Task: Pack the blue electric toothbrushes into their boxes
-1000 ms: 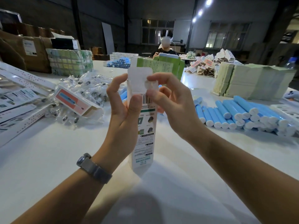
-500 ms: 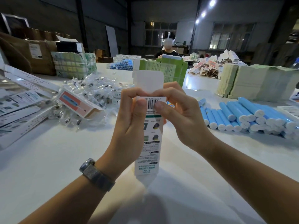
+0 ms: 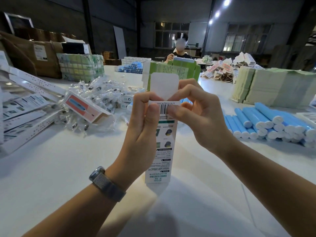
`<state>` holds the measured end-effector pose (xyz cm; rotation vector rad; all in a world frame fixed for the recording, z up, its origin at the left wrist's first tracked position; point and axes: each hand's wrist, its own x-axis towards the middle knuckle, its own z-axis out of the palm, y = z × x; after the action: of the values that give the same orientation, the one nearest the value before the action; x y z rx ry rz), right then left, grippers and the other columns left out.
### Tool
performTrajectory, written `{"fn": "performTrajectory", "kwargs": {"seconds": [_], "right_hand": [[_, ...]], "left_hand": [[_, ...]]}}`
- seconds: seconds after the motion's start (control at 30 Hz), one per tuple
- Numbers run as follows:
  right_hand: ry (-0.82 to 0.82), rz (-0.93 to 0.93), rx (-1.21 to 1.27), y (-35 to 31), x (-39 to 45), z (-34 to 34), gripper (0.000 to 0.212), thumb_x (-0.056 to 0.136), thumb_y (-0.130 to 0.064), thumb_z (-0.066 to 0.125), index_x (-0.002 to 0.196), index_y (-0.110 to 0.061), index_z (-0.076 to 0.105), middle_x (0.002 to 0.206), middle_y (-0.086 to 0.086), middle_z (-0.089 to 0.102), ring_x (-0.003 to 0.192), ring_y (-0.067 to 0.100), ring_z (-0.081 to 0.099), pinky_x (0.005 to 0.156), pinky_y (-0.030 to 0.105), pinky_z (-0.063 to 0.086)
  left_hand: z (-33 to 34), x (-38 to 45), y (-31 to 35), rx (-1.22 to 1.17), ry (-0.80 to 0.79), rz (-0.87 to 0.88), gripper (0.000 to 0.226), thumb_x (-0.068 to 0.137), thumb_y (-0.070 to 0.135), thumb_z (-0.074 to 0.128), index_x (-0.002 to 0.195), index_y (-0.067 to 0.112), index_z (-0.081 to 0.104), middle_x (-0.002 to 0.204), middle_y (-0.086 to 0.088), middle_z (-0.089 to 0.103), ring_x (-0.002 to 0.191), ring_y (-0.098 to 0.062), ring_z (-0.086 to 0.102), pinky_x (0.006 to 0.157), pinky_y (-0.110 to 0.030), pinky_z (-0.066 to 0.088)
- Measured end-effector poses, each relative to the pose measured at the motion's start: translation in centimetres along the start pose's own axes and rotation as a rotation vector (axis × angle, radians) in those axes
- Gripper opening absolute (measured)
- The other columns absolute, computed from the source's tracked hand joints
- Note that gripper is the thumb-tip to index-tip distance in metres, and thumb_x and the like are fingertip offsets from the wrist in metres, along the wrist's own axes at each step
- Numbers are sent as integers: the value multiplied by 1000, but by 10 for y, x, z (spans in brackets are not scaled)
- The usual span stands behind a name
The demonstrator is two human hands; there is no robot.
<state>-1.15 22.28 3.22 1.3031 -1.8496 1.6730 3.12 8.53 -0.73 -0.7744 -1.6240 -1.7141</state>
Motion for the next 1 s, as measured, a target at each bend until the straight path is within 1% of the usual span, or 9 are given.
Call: {"fn": "performTrajectory", "kwargs": {"seconds": [0.13, 0.27, 0.33, 0.43, 0.5, 0.57, 0.7, 0.87, 1.0], "right_hand": [[23, -9, 70, -1, 2, 1, 39, 80, -7, 70, 110, -24, 53, 107, -5, 62, 107, 25, 60, 79, 46, 52], [29, 19, 124, 2, 2, -2, 68, 82, -5, 70, 137, -26, 37, 105, -8, 68, 106, 19, 64, 87, 43, 57], [28, 27, 104, 1, 3, -4, 63, 81, -4, 71, 135, -23, 45, 101, -9, 67, 103, 17, 64, 86, 43, 57], [17, 12, 34, 1, 4, -3, 32, 82, -6, 70, 109, -21, 65, 99, -1, 66, 100, 28, 61, 80, 53, 52], [0, -23, -27, 1, 4, -5, 20, 85, -6, 69, 98, -21, 69, 100, 2, 65, 98, 25, 62, 74, 50, 50], [-3, -32, -40, 1, 4, -5, 21, 87, -6, 66, 100, -23, 69, 103, 2, 65, 100, 23, 62, 74, 48, 53], [-21, -36, -49, 6, 0, 0, 26, 94, -10, 56, 115, -22, 65, 120, 3, 63, 117, 26, 58, 84, 52, 54], [-18, -73, -170, 11, -8, 10, 31, 96, -20, 50, 126, -20, 59, 126, -4, 60, 125, 25, 52, 95, 51, 47], [-8, -131, -226, 10, -10, 14, 30, 97, -20, 46, 124, -16, 59, 126, 0, 60, 125, 25, 53, 102, 52, 43]], "left_hand": [[1, -1, 1, -37, 13, -41, 13, 98, 42, 38, 101, 45, 51, 94, 0, 63, 75, -24, 64, 64, -43, 58], [0, -1, -1, -13, -10, -36, 12, 104, 32, 37, 112, 40, 40, 105, 11, 66, 82, -21, 67, 70, -39, 60], [1, -1, -3, -32, 11, -37, 17, 105, 24, 35, 115, 38, 33, 104, 7, 67, 82, -22, 68, 71, -38, 59], [0, 1, -4, -75, 43, -59, 23, 103, 23, 38, 121, 35, 29, 102, -3, 66, 82, -22, 68, 71, -35, 58], [-1, 2, -3, -50, 40, -86, 27, 101, 26, 40, 125, 36, 34, 98, -14, 64, 81, -35, 65, 72, -46, 58], [-2, 3, -3, -9, 22, -103, 30, 102, 28, 41, 130, 37, 39, 101, -19, 64, 85, -44, 64, 75, -55, 57], [-3, 4, -4, -1, 8, -117, 35, 102, 27, 42, 136, 33, 41, 108, -12, 67, 94, -37, 68, 83, -57, 57], [-1, 3, -9, 10, 4, -46, 33, 104, 18, 39, 135, 28, 36, 102, 11, 69, 93, -11, 69, 79, -27, 56], [2, -1, -10, 50, 20, -8, 38, 105, 19, 43, 131, 44, 32, 113, -13, 63, 94, -31, 70, 77, -48, 61]]}}
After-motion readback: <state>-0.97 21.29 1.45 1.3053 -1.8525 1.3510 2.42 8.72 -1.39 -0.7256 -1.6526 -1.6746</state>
